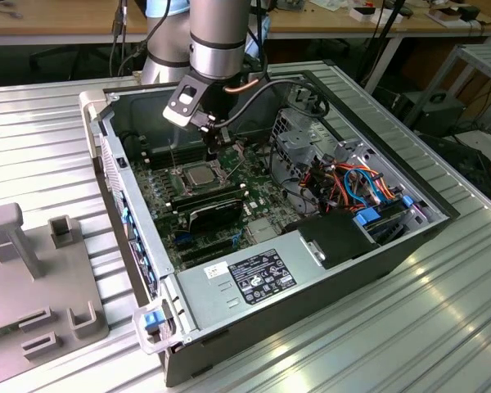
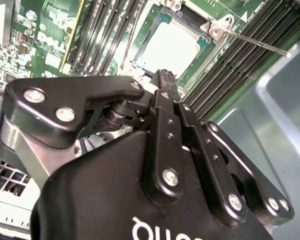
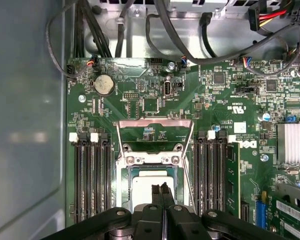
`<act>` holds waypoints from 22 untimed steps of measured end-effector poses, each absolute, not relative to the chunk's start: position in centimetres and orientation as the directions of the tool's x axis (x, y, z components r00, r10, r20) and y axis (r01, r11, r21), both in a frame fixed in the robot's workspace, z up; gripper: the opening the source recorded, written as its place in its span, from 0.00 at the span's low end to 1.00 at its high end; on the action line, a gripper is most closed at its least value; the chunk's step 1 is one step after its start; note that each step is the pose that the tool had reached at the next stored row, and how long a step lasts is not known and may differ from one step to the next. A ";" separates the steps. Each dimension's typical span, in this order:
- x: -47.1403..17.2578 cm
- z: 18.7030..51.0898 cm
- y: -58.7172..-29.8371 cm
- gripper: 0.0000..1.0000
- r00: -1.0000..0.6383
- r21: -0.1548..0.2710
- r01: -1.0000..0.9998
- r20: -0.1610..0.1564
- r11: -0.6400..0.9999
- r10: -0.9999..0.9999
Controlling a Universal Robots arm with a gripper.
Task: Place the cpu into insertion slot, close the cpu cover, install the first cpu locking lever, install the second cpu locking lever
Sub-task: 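Close the cpu cover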
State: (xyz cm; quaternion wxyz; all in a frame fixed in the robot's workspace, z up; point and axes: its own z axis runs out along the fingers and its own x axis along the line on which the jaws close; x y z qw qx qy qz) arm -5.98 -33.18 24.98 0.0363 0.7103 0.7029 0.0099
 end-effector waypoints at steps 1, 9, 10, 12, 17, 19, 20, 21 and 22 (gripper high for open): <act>-6.0 25.2 -33.2 0.11 0.012 0.066 0.998 -0.037 -0.009 0.999; -5.3 25.3 -33.2 0.11 0.012 0.066 0.998 -0.037 -0.009 0.999; -5.2 25.3 -33.1 0.11 0.012 0.066 0.998 -0.037 -0.009 0.999; -5.0 25.3 -33.1 0.11 0.012 0.066 0.998 -0.038 -0.009 0.999; -4.7 25.3 -33.1 0.11 0.012 0.066 0.998 -0.039 -0.010 0.999; -4.6 25.3 -33.1 0.11 0.012 0.066 0.998 -0.039 -0.010 0.999; -4.6 25.3 -33.1 0.11 0.012 0.066 0.998 -0.039 -0.010 0.999; -4.6 25.3 -33.1 0.11 0.012 0.066 0.998 -0.039 -0.010 0.999; -4.6 25.3 -33.1 0.11 0.012 0.066 0.998 -0.039 -0.010 0.999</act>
